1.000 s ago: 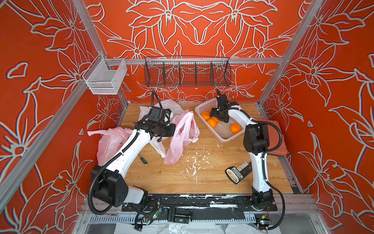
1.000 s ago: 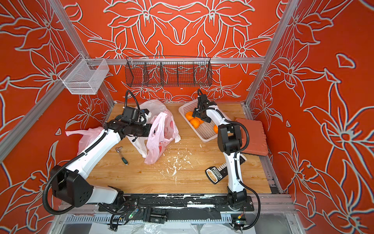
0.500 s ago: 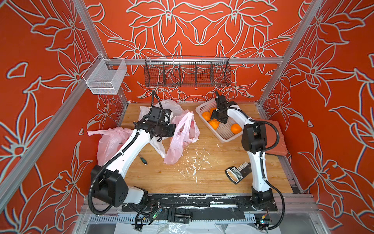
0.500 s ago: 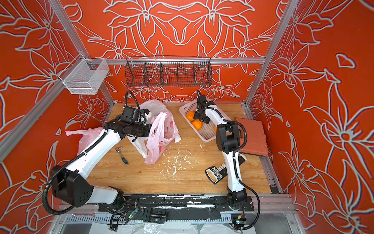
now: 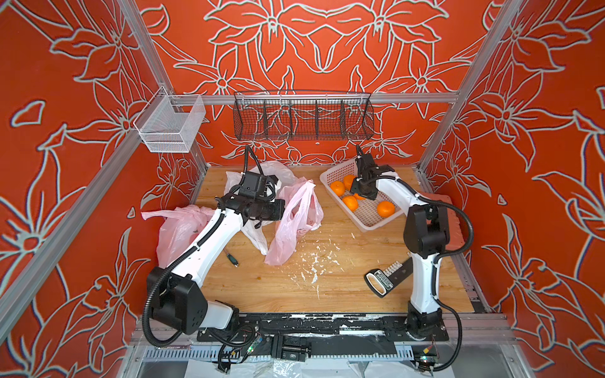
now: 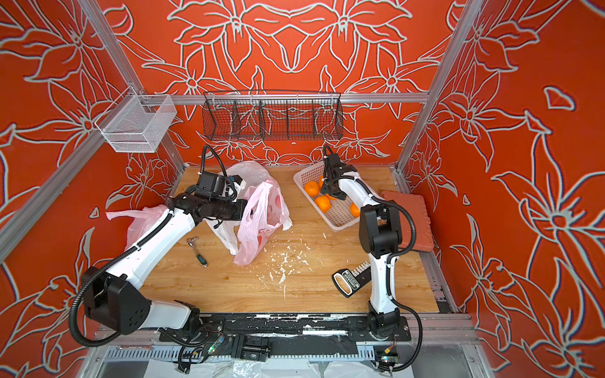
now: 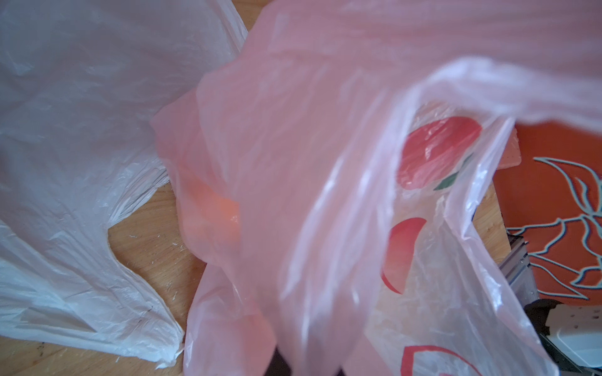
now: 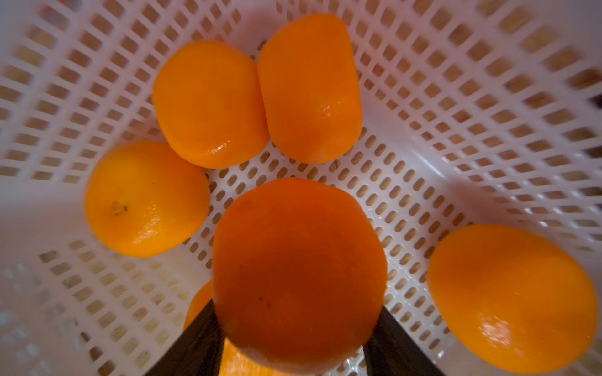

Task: Place the oranges into plastic bags & tie knots
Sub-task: Pick up the orange from the basket.

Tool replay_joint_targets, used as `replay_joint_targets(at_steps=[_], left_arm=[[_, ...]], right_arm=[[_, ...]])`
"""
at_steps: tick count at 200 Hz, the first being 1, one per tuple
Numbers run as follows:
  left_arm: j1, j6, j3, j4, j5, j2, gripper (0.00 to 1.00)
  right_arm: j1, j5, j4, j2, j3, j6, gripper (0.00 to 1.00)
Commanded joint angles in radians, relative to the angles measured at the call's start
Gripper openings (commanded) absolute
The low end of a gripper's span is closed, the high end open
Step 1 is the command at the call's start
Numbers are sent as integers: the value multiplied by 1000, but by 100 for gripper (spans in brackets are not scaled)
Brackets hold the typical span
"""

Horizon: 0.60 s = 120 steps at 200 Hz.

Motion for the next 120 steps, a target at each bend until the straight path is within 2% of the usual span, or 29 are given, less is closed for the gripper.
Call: replay_joint_targets(at_steps=[1,26,68,91,120], left_arm=[[7,-2,2,17,32,-2,0],[8,-5,1,25,50,1,0],[23,-11,19,30,77,9,0],[25,-9,35,24,84,24,0],[25,-9,41,26,85,35,0]], right_arm=[[1,33,19,-59,-45,-15,63],[1,7,39,-143,-125,-24,62],[33,-32,67,-418,-309,-69,59],[114,-67,35,-581,-366,-95,58],[268,-142,55,-729,-405,-56,58]])
